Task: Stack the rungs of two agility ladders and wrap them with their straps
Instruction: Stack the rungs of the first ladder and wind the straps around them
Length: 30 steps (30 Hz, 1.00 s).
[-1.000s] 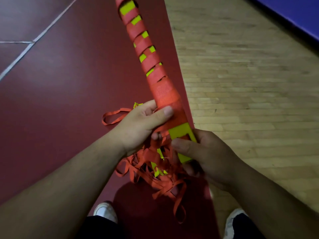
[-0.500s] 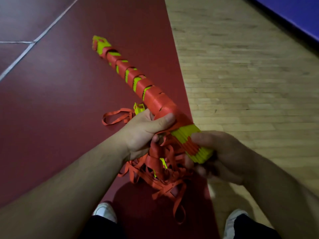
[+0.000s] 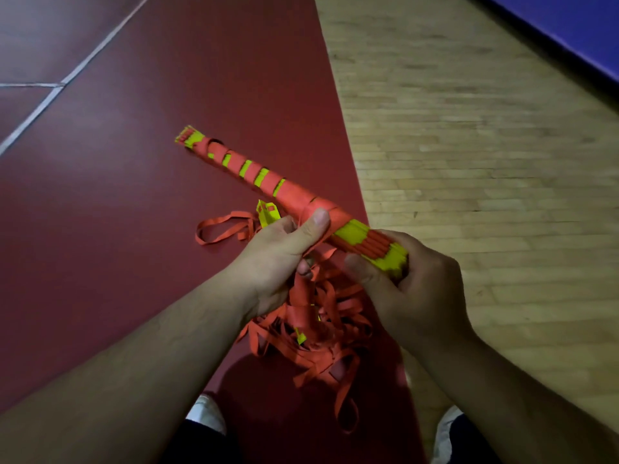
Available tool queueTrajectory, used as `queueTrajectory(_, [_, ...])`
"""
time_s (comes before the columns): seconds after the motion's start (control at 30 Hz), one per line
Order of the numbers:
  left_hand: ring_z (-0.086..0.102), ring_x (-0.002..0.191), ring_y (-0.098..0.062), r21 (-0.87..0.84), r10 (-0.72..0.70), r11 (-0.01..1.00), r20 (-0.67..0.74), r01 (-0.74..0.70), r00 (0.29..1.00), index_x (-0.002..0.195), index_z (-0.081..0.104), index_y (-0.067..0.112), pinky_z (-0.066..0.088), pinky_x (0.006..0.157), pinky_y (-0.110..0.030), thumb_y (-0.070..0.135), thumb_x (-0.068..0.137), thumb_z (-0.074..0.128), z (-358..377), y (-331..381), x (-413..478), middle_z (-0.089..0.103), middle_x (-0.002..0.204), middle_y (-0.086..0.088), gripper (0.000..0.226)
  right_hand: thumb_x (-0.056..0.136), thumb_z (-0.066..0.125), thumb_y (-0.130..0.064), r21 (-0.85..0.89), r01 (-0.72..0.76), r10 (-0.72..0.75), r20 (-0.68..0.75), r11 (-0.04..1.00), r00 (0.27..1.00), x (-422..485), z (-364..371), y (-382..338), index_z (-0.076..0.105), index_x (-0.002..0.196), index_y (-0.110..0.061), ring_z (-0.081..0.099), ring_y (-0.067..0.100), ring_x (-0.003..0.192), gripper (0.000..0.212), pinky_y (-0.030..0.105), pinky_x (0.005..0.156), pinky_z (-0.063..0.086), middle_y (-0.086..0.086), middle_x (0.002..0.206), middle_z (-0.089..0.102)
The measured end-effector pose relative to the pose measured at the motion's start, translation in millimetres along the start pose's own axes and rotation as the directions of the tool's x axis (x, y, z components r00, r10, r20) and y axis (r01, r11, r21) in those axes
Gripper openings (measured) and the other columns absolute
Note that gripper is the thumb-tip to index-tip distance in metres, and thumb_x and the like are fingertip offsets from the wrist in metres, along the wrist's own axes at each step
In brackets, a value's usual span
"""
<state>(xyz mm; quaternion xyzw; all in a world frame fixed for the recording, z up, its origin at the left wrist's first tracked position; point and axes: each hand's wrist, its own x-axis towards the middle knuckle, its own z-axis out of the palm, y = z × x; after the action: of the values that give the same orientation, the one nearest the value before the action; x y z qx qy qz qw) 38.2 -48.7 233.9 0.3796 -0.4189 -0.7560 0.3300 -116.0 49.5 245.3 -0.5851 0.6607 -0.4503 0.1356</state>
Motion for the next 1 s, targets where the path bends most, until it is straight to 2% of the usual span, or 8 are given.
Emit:
queueTrajectory(0.13, [0.038,0.040,-0.003,0.355,-0.014,0.935,0.108,-0.026,0.994,0.097,0.061,0.007,0.032,0.043,-0.019,0.060,0.075,0.060,-10,9,-3,0.073,0.083,0.000,0.057,0.078,0.063,-0.067,0.174,-0.194,0.211,-0.080,0.965,0.974,4,-1,0,0.065,0.075,-0.031,0.066,0.009,0.056,0.036,0.022,0.053,0.051,-0.007,0.064,0.069])
queueTrajectory(0.2, [0.040,0.037,-0.002,0.519,-0.033,0.854,0.107,-0.028,0.994,0.087,0.066,0.006,0.031,0.041,-0.015,0.057,0.088,0.052,-14,7,-4,0.070,0.066,0.005,0.053,0.075,0.065,-0.069,0.269,-0.302,0.328,-0.057,0.915,0.943,8,-2,0,0.067,0.073,-0.021,0.068,0.018,0.053,0.048,0.035,0.049,0.053,0.001,0.060,0.069])
queueTrajectory(0.33, [0.043,0.039,-0.002,0.712,0.033,0.698,0.066,-0.070,0.997,0.066,0.055,0.014,0.031,0.040,-0.012,0.042,0.102,0.045,-21,-10,-2,0.055,0.050,0.005,0.047,0.080,0.071,-0.054,0.472,-0.505,0.539,0.072,0.723,0.839,18,-2,2,0.073,0.070,-0.018,0.060,0.022,0.044,0.037,0.027,0.042,0.044,0.007,0.054,0.065])
queueTrajectory(0.43, [0.049,0.043,-0.003,0.616,-0.018,0.787,0.063,-0.025,0.998,0.067,0.056,0.014,0.037,0.046,-0.010,0.035,0.103,0.048,-29,-18,-1,0.059,0.055,0.001,0.043,0.089,0.071,-0.042,0.556,-0.595,0.616,0.177,0.581,0.768,22,-4,5,0.072,0.072,-0.015,0.053,0.021,0.041,0.033,0.025,0.039,0.039,0.010,0.054,0.060])
queueTrajectory(0.57, [0.046,0.045,-0.009,0.184,-0.196,0.965,0.019,0.190,0.980,0.066,0.063,0.016,0.055,0.057,-0.025,0.041,0.079,0.067,-30,-29,2,0.056,0.060,-0.002,0.028,0.090,0.068,-0.044,0.615,-0.653,0.634,0.302,0.441,0.712,23,-7,5,0.067,0.082,-0.009,0.049,0.018,0.039,0.035,0.024,0.037,0.036,0.009,0.054,0.057])
queueTrajectory(0.7, [0.048,0.042,-0.005,-0.003,-0.117,0.993,0.043,0.118,0.992,0.074,0.063,0.015,0.054,0.055,-0.022,0.038,0.076,0.077,-40,-21,6,0.051,0.049,0.002,0.027,0.084,0.066,-0.053,0.596,-0.720,0.618,0.428,0.355,0.659,27,-14,6,0.068,0.082,-0.012,0.045,0.015,0.039,0.042,0.023,0.036,0.033,0.007,0.053,0.053])
queueTrajectory(0.8, [0.058,0.047,-0.013,-0.014,-0.074,0.997,0.092,0.075,0.993,0.044,0.054,0.012,0.048,0.050,-0.022,0.040,0.055,0.093,-46,-13,5,0.049,0.043,-0.003,0.049,0.073,0.065,-0.060,0.554,-0.776,0.601,0.522,0.300,0.605,31,-20,7,0.070,0.076,-0.011,0.040,0.014,0.036,0.049,0.021,0.034,0.029,0.005,0.050,0.048])
queueTrajectory(1.0, [0.056,0.045,-0.008,0.014,-0.043,0.999,-0.064,0.044,0.997,0.039,0.060,0.011,0.044,0.046,-0.017,0.030,0.066,0.072,-32,-11,2,0.043,0.037,0.002,0.035,0.072,0.064,-0.066,0.567,-0.774,0.503,0.600,0.280,0.622,38,-27,16,0.068,0.082,-0.016,0.049,0.014,0.042,0.051,0.024,0.037,0.037,0.006,0.058,0.055])
